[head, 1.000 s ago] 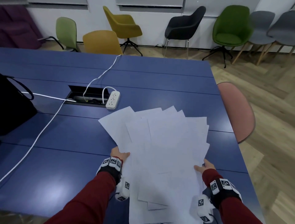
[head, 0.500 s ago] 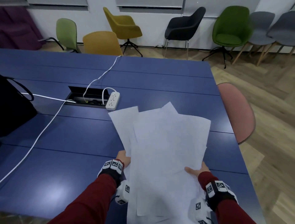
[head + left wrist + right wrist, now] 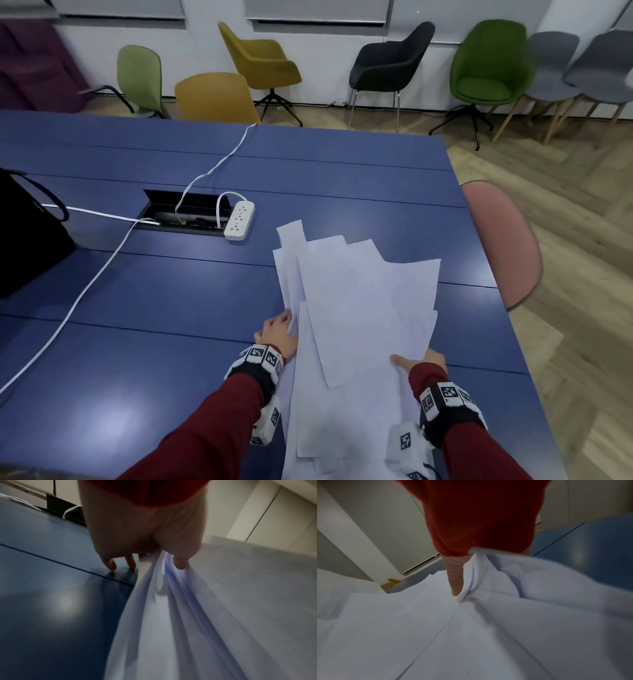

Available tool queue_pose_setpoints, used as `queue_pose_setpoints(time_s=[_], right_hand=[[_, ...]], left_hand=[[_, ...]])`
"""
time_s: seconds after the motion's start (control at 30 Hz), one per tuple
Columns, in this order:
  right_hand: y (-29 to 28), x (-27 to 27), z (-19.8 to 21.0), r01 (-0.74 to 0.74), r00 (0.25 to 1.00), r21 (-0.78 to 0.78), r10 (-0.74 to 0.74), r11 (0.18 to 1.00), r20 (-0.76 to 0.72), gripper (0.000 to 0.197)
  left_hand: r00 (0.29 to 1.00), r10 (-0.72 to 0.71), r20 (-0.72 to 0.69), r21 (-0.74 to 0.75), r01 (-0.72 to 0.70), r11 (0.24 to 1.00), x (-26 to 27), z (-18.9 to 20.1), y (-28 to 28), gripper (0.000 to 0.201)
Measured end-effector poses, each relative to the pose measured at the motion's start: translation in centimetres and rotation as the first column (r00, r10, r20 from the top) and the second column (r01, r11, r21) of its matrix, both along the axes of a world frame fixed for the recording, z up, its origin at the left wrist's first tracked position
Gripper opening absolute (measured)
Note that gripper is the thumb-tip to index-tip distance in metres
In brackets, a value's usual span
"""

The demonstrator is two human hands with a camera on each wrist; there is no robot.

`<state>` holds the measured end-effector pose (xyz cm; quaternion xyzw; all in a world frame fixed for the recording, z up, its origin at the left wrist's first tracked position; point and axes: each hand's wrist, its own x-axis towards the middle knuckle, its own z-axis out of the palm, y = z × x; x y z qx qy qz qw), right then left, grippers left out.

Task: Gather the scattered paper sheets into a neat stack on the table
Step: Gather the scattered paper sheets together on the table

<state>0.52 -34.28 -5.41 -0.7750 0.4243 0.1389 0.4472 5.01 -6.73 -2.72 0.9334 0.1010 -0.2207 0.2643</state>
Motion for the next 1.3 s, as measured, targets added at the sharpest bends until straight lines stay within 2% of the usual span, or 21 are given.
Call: queue_pose_setpoints(time_s=[0.1,0.17,0.23,0.27,0.3,0.33,0.37,0.4,0.43,0.47,0.53,0.6,0.73,0.8,0.87,0.93,0.97,1.07,1.13,1.23,1.3], right_hand=[[0.7,0.2,0.8,0.032,0.999,0.029,-0.032,0.999,-0.005,0.036],[1.1,0.3,1.1,0.024,1.000,0.033,-0.025,0.999,0.012,0.032],[1.3,0.3,1.3,0.016,1.000,0.018,-0.017,1.000,0.023,0.035],[1.4,0.1,1.2,0.011,1.000,0.020,-0.011,1.000,0.019,0.037],[1.6,-0.1,1.4,0.010,1.000,0.033,-0.010,0.999,0.024,0.038],[1.4,-0.2,0.9,0.021,0.999,0.063,-0.023,0.998,0.025,0.044],[1.2,-0.4,0.4,0.025,1.000,0.093,-0.026,0.995,0.014,0.052],[1.1,-0.7,0.3,0.015,1.000,0.122,-0.015,0.992,-0.001,0.059],[0.8,-0.9,0.2,0.006,1.000,0.149,-0.005,0.989,-0.006,0.062],[0.6,-1.2,0.3,0.002,1.000,0.169,-0.001,0.986,-0.007,0.060],[0.2,-1.6,0.6,-0.010,1.000,0.179,0.010,0.984,0.001,0.051],[0.2,-1.8,1.0,-0.037,0.999,0.205,0.038,0.978,-0.005,0.049],[0.6,-1.7,0.8,-0.216,0.967,0.172,0.235,0.961,-0.099,0.067],[0.2,-1.7,0.8,-0.269,0.951,0.160,0.288,0.950,-0.111,0.053],[-0.8,-1.7,1.0,-0.244,0.963,0.104,0.253,0.964,-0.091,0.031],[-1.9,-1.8,0.8,-0.222,0.966,-0.013,0.218,0.975,-0.139,0.042],[-2.2,-1.9,1.0,-0.240,0.956,-0.057,0.226,0.969,-0.186,0.041],[-2.4,-2.2,1.4,-0.341,0.910,-0.150,0.286,0.928,-0.299,0.019],[-1.9,-2.3,1.6,-0.302,0.943,-0.241,0.253,0.922,-0.216,0.015],[-1.1,-2.6,1.6,-0.156,0.987,-0.338,0.160,0.928,-0.016,0.018],[-0.5,-3.2,1.4,-0.195,0.980,-0.339,0.196,0.920,-0.031,0.015]], left_hand=[[0.999,-0.052,0.005,0.048,0.051,0.998,-0.3,-0.1,0.5,0.053],[0.997,-0.071,0.024,0.054,0.070,0.996,-0.7,0.2,0.4,0.046],[1.000,-0.004,-0.020,-0.011,0.003,1.000,-0.8,1.1,0.2,0.049],[0.995,0.089,-0.056,-0.120,-0.095,0.988,-0.7,1.3,0.3,0.057],[0.977,0.188,-0.101,-0.261,-0.208,0.943,-0.5,1.1,0.6,0.066],[0.939,0.284,-0.196,-0.380,-0.340,0.860,-0.4,1.0,1.1,0.077],[0.889,0.363,-0.280,-0.485,-0.457,0.745,-0.1,0.1,1.9,0.091],[0.833,0.431,-0.347,-0.540,-0.553,0.634,0.3,-1.0,2.7,0.106],[0.796,0.469,-0.383,-0.554,-0.604,0.573,0.3,-1.5,3.4,0.112],[0.790,0.484,-0.377,-0.557,-0.611,0.563,-0.1,-1.2,3.8,0.103],[0.840,0.443,-0.314,-0.530,-0.542,0.652,-1.2,-0.4,4.1,0.063],[0.872,0.403,-0.278,-0.493,-0.489,0.719,-2.2,-1.0,4.0,0.050],[0.866,0.405,-0.294,-0.486,-0.500,0.717,-2.4,-1.9,3.5,0.050],[0.860,0.411,-0.303,-0.489,-0.510,0.707,-2.0,-2.1,3.7,0.047],[0.860,0.410,-0.303,-0.477,-0.509,0.716,-1.9,-2.1,4.1,0.043],[0.848,0.421,-0.323,-0.501,-0.531,0.684,-1.8,-2.3,4.7,0.043],[0.842,0.420,-0.338,-0.513,-0.539,0.668,-1.9,-2.3,4.9,0.045],[0.820,0.454,-0.349,-0.530,-0.572,0.626,-1.9,-2.4,4.6,0.047],[0.805,0.488,-0.337,-0.527,-0.591,0.611,-1.9,-2.4,4.2,0.048],[0.786,0.524,-0.329,-0.526,-0.613,0.589,-2.1,-2.6,3.7,0.053],[0.770,0.553,-0.318,-0.518,-0.630,0.579,-2.4,-2.9,3.4,0.059]])
